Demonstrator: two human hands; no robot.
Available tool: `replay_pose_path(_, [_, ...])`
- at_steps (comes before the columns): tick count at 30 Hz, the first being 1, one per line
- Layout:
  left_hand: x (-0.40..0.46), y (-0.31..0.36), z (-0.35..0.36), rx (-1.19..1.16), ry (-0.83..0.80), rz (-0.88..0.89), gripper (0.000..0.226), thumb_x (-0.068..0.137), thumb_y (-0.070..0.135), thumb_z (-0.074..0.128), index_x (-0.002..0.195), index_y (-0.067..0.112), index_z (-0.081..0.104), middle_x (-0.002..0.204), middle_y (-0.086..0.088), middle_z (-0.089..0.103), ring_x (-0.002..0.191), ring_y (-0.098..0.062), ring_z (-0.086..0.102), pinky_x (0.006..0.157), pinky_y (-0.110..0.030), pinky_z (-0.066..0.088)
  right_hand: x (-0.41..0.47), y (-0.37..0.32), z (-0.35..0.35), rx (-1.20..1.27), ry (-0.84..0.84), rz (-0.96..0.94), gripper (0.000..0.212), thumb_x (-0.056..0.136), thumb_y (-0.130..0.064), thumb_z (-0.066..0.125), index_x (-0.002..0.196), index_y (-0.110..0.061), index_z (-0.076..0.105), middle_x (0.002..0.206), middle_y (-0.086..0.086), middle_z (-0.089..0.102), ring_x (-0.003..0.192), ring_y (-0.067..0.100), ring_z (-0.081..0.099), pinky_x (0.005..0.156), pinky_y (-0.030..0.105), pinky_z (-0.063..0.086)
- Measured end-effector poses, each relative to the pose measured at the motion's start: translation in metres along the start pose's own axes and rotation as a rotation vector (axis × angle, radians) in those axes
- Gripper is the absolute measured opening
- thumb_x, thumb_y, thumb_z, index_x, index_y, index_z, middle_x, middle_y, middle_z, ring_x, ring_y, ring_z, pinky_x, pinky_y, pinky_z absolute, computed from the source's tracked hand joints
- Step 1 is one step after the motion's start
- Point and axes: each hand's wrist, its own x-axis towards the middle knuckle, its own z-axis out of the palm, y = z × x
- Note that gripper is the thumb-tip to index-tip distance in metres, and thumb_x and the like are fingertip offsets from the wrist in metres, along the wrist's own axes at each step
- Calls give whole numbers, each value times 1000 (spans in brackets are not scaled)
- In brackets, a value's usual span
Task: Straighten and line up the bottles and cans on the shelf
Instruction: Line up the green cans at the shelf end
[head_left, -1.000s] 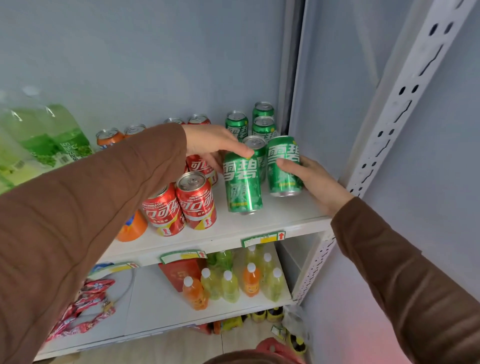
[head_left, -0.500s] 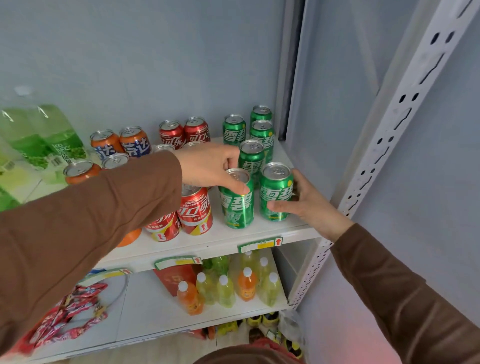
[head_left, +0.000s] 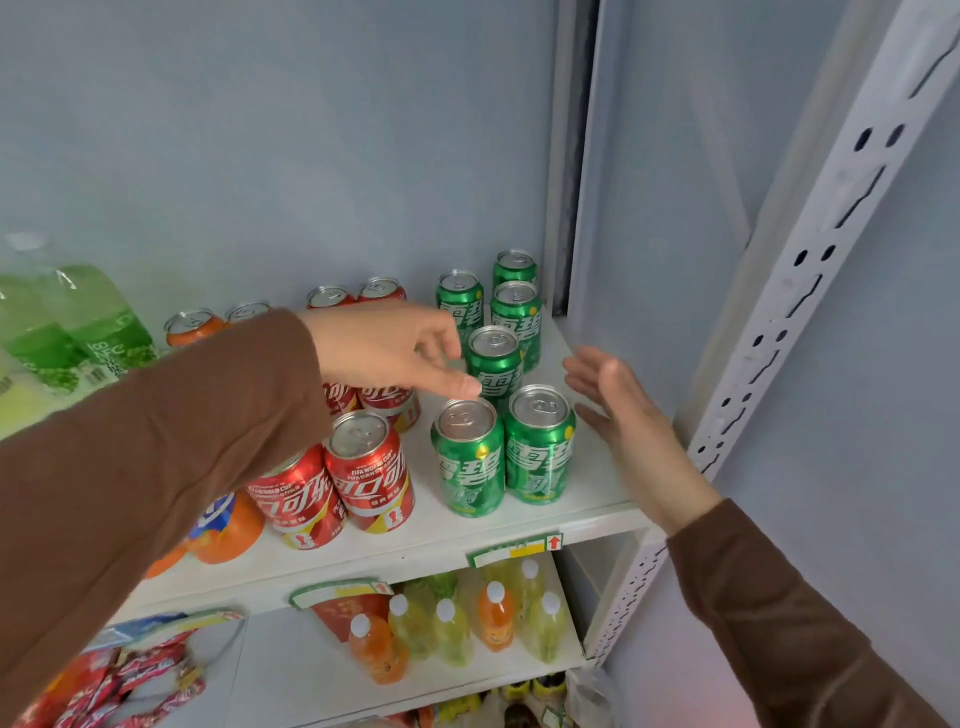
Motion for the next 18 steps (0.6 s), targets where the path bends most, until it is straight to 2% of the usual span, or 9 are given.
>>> replay_pose_path(3, [23,-6,-15,-66,160,3,58,74,62,71,120,28,59,118,12,65,104,-10,63,96,-35,48,38,1,5,-43,221,-17,38,96,-53,54,128,-33,57,135,-10,59,127,7,54,116,43,39])
replay_pose_path(5, [43,-6,-12,-72,156,-5,64,77,56,74,130,27,54,129,8,59,114,-13,58,101,-36,45,68,6,10,-150,279,-24,47,95,-36,64,138,-21,50,142,-1,55,131,15,51,116,44,38])
replay_pose_path(7, [64,-7,-7,-80,117,3,73,77,54,77,137,25,49,138,2,55,121,-16,55,107,-39,43,92,12,15,-243,280,-8,61,91,-28,71,145,-16,43,149,3,49,136,18,45,117,42,36])
replay_pose_path(10, [88,-7,1,-70,51,10,84,70,59,80,139,24,47,137,2,56,119,-18,58,106,-42,45,119,22,20,-277,247,27,78,85,-23,78,150,-15,36,153,6,44,140,20,41,116,41,35])
replay_pose_path(11, [93,-6,4,-56,42,16,84,66,61,80,136,25,50,134,4,59,115,-17,60,104,-42,47,127,25,21,-281,225,39,82,83,-23,80,151,-16,34,153,7,43,139,20,41,116,41,36])
replay_pose_path(13, [100,-8,10,-28,44,35,71,67,58,81,125,26,57,123,6,65,106,-16,62,98,-42,49,138,27,25,-257,173,60,88,80,-21,83,152,-18,32,151,7,44,135,19,45,113,39,39])
replay_pose_path(15, [106,-14,14,-50,46,58,58,66,55,83,111,26,61,111,6,69,100,-17,65,94,-46,51,148,29,26,-200,127,62,87,76,-17,85,148,-19,36,144,6,53,126,16,53,108,36,43])
replay_pose_path(18, [111,-22,12,-187,15,76,58,61,54,84,105,23,64,107,5,73,103,-19,68,97,-47,51,158,34,30,-161,98,57,73,72,-19,87,133,-24,47,125,-2,65,110,10,63,101,37,50])
